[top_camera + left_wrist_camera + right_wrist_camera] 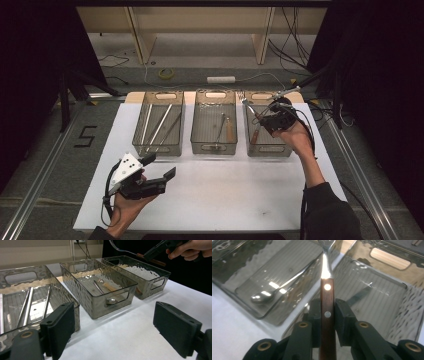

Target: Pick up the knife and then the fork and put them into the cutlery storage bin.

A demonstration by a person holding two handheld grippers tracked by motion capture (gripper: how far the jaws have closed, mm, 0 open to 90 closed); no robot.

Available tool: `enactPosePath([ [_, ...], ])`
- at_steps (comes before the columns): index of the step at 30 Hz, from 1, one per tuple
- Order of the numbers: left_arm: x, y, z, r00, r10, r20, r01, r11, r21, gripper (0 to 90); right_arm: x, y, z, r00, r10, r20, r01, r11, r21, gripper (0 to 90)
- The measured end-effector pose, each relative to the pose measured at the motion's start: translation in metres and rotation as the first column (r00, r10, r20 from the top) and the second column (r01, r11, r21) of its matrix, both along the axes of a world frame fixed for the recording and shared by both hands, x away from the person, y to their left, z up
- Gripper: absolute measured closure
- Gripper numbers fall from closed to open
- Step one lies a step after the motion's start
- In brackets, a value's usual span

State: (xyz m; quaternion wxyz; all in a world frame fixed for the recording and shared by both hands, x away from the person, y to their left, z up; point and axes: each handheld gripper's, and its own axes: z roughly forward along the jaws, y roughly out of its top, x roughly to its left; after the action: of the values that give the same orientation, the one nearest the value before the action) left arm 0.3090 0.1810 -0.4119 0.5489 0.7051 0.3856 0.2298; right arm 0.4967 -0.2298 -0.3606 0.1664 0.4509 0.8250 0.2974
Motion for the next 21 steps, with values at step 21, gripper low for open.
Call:
enactPosePath([
  [21, 0.000, 0.000, 0.000, 1.0000, 0.000, -0.001, 0.000, 1.0000, -0.002, 17.4, 0.024, -0.010, -0.021, 0.9914, -0.111, -0.069, 0.109, 0.994, -0.031, 77.2],
])
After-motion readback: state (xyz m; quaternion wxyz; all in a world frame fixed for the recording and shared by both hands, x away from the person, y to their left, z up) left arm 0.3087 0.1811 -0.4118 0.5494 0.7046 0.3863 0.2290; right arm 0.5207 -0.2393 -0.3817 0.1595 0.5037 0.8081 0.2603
